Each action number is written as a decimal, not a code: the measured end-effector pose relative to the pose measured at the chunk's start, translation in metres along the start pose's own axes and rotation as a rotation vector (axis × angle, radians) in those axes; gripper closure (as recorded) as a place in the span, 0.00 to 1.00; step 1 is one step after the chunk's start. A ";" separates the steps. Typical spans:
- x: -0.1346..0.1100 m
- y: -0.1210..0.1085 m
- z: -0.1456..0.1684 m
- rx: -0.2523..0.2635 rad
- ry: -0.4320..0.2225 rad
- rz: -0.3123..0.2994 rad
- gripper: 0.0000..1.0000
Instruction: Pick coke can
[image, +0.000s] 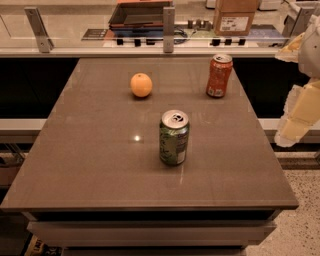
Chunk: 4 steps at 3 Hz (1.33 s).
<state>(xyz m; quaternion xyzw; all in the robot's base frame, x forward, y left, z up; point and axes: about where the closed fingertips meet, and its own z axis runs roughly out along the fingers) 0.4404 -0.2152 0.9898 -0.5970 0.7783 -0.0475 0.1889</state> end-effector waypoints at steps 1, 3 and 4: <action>0.006 -0.014 0.005 0.029 -0.055 0.050 0.00; 0.020 -0.067 0.034 0.099 -0.234 0.247 0.00; 0.023 -0.094 0.050 0.138 -0.321 0.326 0.00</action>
Offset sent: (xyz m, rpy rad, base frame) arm 0.0726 -0.0407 -0.0149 0.3336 -0.1532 -0.1916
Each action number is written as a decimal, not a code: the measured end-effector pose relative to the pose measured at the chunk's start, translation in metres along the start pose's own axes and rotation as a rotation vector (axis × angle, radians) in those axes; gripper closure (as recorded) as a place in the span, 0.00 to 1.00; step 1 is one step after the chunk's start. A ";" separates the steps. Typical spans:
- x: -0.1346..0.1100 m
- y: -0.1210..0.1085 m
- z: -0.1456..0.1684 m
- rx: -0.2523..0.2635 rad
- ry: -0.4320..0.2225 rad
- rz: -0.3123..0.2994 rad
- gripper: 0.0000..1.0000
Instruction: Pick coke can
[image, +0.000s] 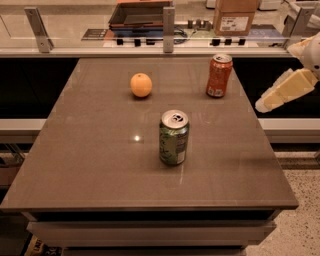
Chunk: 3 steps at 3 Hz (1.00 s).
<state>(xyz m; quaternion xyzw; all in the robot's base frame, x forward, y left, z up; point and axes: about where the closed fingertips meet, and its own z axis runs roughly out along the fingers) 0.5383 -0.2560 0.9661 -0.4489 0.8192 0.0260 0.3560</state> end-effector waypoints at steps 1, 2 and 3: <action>-0.006 -0.019 0.019 0.023 -0.099 0.050 0.00; -0.013 -0.033 0.038 0.043 -0.215 0.093 0.00; -0.020 -0.041 0.056 0.047 -0.306 0.118 0.00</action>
Offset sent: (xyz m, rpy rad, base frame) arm 0.0796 0.0021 -0.0152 0.3357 -0.2242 -0.0594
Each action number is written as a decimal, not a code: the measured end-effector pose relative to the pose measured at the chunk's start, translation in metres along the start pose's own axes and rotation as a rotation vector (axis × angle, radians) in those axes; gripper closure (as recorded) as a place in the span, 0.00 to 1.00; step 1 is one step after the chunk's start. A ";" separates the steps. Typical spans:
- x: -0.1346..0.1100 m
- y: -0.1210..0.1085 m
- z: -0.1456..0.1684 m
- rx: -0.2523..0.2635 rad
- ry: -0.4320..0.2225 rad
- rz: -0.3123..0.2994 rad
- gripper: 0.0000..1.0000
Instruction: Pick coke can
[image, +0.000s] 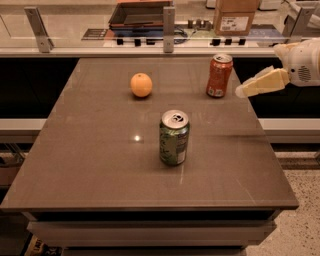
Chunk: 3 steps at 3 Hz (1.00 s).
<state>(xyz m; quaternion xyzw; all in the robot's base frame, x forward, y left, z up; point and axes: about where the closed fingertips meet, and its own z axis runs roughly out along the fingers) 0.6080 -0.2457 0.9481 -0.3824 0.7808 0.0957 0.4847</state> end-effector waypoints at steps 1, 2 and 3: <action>0.000 0.000 0.000 0.000 0.000 0.000 0.00; 0.002 -0.003 0.005 0.013 -0.022 0.029 0.00; 0.005 -0.012 0.013 0.040 -0.074 0.070 0.00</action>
Offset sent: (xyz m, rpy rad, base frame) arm 0.0124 -0.0063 -0.0082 0.0869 -0.0201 -0.0663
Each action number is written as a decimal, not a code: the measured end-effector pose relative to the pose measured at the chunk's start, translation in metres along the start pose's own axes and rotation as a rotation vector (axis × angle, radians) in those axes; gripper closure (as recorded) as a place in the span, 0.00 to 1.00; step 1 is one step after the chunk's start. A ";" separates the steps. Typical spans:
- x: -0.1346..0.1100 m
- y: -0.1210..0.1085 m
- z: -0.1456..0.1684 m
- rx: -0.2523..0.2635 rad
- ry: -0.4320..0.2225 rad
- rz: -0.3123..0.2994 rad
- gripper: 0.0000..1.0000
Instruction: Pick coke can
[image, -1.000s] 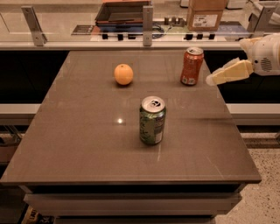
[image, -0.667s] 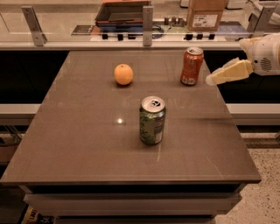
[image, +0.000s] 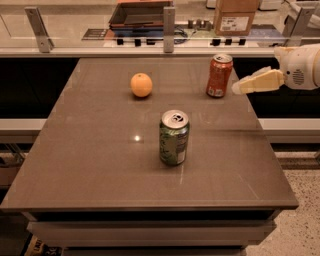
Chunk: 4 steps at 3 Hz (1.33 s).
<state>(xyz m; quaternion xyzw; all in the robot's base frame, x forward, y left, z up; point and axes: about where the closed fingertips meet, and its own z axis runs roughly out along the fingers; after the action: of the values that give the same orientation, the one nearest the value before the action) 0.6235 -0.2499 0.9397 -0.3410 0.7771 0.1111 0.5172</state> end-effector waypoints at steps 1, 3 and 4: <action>0.002 -0.012 0.010 0.016 -0.067 0.028 0.00; 0.000 -0.018 0.046 -0.050 -0.157 0.036 0.00; 0.000 -0.010 0.064 -0.105 -0.176 0.039 0.00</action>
Offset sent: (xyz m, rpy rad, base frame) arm 0.0498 -0.0020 -0.0158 0.1627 -0.1081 0.0305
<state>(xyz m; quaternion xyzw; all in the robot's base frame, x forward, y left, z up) 0.6764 -0.2233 0.9132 -0.3415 0.7283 0.1910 0.5626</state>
